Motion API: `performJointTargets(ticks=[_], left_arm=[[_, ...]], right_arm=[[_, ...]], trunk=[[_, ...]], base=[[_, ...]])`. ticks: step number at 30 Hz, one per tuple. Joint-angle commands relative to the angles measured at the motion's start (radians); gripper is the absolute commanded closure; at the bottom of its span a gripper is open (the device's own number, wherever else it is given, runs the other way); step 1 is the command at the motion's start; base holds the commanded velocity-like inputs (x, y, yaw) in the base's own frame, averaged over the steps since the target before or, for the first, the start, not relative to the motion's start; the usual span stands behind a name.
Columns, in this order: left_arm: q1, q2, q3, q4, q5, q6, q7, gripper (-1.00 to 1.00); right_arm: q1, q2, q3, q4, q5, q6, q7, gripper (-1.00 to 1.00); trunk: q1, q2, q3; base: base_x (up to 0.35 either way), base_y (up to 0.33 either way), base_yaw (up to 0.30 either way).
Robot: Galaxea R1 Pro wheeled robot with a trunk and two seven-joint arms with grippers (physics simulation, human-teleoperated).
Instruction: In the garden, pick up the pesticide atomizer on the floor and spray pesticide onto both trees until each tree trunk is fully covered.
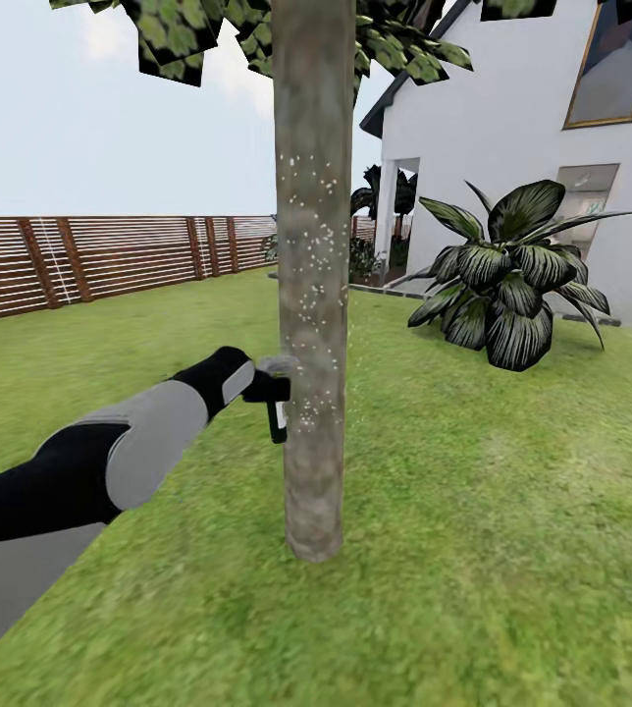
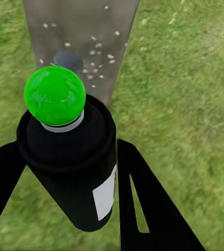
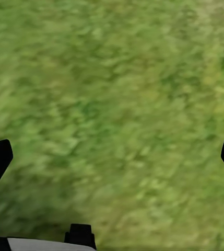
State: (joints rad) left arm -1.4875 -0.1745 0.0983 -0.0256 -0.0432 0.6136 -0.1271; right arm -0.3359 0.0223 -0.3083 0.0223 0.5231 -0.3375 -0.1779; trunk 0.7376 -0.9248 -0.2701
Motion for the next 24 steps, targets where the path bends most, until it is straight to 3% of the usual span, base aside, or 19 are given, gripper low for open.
performJointTargets(ticks=[1,10,18,19,24], left_arm=[[0.013,0.0,0.002,0.0,0.001,-0.009,0.0,1.0],[0.076,0.0,0.003,-0.005,-0.003,-0.026,0.005,1.0],[0.118,0.026,0.003,-0.005,-0.003,-0.035,0.006,1.0],[0.121,0.041,0.003,-0.005,-0.003,-0.036,0.006,1.0],[0.127,0.064,0.002,-0.009,-0.002,-0.037,0.007,1.0]], right_arm=[[0.0,0.0,0.0,0.0,0.0,0.0,0.0,-1.0],[0.0,0.0,0.0,0.001,0.0,0.0,0.0,-1.0],[0.0,0.0,0.0,0.001,0.0,0.0,0.0,-1.0],[0.0,0.0,0.0,0.001,0.0,0.0,0.0,-1.0],[0.0,0.0,0.0,0.001,0.0,0.0,0.0,-1.0]], trunk=[[0.0,0.0,0.0],[0.0,0.0,0.0],[0.0,0.0,0.0],[0.0,0.0,0.0],[0.0,0.0,0.0]], base=[[0.0,0.0,0.0],[0.0,0.0,0.0],[0.0,0.0,0.0],[0.0,0.0,0.0],[0.0,0.0,0.0]])
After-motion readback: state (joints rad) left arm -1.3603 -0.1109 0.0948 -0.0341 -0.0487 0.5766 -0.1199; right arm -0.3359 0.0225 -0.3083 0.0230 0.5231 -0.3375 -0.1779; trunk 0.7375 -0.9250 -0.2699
